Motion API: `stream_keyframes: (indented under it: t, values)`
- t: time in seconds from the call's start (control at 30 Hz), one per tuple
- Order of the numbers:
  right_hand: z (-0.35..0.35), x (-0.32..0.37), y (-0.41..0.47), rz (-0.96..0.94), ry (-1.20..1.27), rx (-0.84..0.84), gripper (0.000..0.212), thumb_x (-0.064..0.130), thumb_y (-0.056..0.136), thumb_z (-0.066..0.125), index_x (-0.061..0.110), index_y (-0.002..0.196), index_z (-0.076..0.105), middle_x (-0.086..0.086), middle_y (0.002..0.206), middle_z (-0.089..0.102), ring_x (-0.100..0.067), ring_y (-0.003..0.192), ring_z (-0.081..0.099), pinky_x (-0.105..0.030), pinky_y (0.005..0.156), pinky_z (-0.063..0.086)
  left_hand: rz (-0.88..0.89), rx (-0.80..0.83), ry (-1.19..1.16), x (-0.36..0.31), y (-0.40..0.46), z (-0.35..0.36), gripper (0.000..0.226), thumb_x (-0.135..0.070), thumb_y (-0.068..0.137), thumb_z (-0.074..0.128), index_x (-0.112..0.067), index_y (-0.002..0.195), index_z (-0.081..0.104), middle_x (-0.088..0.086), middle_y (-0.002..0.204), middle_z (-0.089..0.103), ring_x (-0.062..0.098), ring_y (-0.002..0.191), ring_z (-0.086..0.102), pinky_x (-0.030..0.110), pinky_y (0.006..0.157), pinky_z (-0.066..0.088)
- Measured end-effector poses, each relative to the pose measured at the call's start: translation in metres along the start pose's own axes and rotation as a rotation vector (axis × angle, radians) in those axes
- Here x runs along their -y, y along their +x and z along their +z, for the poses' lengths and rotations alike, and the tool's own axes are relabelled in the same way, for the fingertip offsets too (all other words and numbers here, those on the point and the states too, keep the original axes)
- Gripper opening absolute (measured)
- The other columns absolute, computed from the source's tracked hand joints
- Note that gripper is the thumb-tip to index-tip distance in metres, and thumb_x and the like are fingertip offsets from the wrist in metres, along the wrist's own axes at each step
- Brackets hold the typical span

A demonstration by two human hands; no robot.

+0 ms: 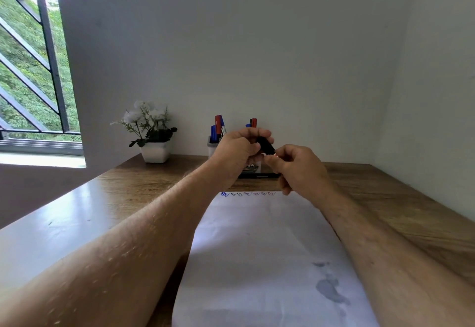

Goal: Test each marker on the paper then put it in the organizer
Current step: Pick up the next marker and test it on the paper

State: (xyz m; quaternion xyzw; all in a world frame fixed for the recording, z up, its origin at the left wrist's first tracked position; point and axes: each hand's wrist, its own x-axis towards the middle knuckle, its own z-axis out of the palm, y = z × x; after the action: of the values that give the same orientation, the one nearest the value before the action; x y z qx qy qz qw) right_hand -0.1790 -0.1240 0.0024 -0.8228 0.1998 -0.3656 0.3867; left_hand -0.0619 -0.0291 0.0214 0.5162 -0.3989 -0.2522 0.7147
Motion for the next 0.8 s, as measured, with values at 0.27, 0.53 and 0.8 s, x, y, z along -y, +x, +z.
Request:
stream_keyframes:
  t: [0.27,0.53,0.8]
  values:
    - [0.0031,0.0033,-0.0009,-0.019,-0.032,0.029,0.028,0.038,0.098,0.057,0.020,0.080,0.069,0.003,0.059,0.063,0.002,0.035,0.044,-0.025,0.052,0.033,0.042,0.013,-0.077,0.0008,0.0006,-0.0030,0.022,0.008,0.095,0.051,-0.002,0.103,0.070,0.014,0.097,0.071,0.025,0.098,0.068,0.036,0.093,0.055]
    - [-0.0015,0.0038,-0.0005,-0.067,-0.112,-0.057,0.036,0.040,0.099,0.053,0.026,0.070,0.069,0.009,0.047,0.055,0.001,0.035,0.043,-0.012,0.042,0.033,0.078,-0.009,-0.176,-0.0005,0.0001,-0.0011,0.026,0.012,0.094,0.049,-0.003,0.106,0.067,0.014,0.099,0.070,0.026,0.099,0.069,0.036,0.087,0.059]
    - [-0.0052,0.0046,0.0024,-0.108,-0.219,-0.080,0.052,0.045,0.098,0.055,0.031,0.048,0.051,0.017,0.036,0.048,0.001,0.037,0.048,-0.023,0.052,0.036,0.066,-0.030,-0.195,0.0014,0.0018,-0.0005,0.027,0.012,0.095,0.048,-0.002,0.109,0.066,0.015,0.099,0.070,0.027,0.097,0.070,0.037,0.086,0.059]
